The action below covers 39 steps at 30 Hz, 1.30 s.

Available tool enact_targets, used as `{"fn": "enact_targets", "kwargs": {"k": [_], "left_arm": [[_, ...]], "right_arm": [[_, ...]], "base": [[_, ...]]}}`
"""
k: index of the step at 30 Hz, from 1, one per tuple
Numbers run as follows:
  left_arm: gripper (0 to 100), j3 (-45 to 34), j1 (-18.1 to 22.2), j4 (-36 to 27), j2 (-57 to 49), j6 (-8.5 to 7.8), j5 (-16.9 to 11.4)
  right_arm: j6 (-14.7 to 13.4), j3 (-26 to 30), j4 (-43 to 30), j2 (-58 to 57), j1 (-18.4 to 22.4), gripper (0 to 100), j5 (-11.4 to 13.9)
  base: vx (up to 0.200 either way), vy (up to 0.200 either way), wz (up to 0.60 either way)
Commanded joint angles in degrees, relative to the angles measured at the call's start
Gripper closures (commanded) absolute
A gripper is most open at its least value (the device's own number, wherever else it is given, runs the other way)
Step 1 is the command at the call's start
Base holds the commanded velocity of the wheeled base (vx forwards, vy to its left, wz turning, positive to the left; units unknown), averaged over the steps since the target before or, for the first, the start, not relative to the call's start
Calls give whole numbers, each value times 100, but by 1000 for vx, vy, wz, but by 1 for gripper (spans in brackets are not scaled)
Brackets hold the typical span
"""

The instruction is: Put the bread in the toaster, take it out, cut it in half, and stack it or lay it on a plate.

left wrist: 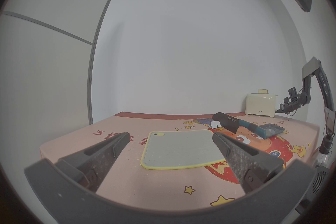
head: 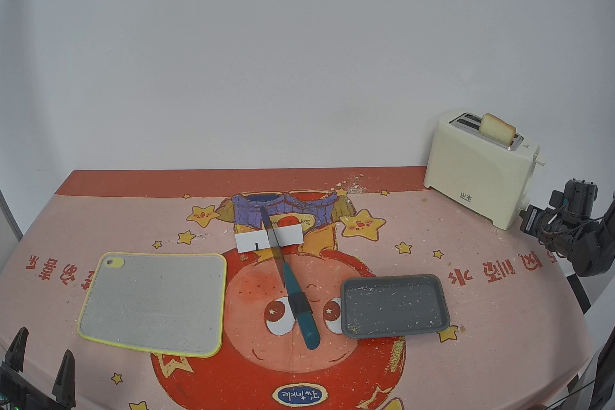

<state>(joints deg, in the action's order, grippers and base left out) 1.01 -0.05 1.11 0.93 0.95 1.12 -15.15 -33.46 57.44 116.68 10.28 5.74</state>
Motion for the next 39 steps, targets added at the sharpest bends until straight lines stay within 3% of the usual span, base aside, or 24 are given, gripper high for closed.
{"fn": "enact_targets", "kwargs": {"k": [1, 12, 19, 20, 24, 27, 29, 31, 32, 35, 39], "left_arm": [[0, -101, 5, 3, -93, 2, 2], [0, -101, 5, -5, -93, 2, 2], [0, -101, -4, -5, -93, 2, 2], [0, -101, 5, 3, -93, 2, 2], [0, -101, -4, 3, -93, 2, 2], [0, -101, 5, -5, -93, 2, 2], [0, -101, 5, -5, -93, 2, 2], [0, -101, 5, 3, -93, 2, 2], [0, -101, -4, 3, -93, 2, 2], [0, -101, 5, 3, -93, 2, 2], [0, -101, -4, -5, -93, 2, 2]], "right_arm": [[4, 42, 4, -40, -35, 100, 6], [12, 112, 4, -66, -70, 100, 6], [74, 692, -119, -1226, -298, 100, 182], [65, 718, -392, -1956, -333, 100, 357], [65, 464, -1165, -3511, -342, 100, 665], [91, 402, -1605, -4302, -342, 100, 1017], [118, 209, -2264, -5014, -351, 100, 1456], [179, -90, -2686, -5164, -351, 100, 1570], [461, -618, -3354, -5129, -351, 100, 1658], [962, -1391, -4153, -4874, -342, 100, 1896], [1375, -1743, -4347, -4461, -351, 100, 2001]], "base": [[0, 0, 0], [0, 0, 0], [0, 0, 0], [0, 0, 0], [0, 0, 0], [0, 0, 0], [0, 0, 0], [0, 0, 0], [0, 0, 0], [0, 0, 0], [0, 0, 0]]}}
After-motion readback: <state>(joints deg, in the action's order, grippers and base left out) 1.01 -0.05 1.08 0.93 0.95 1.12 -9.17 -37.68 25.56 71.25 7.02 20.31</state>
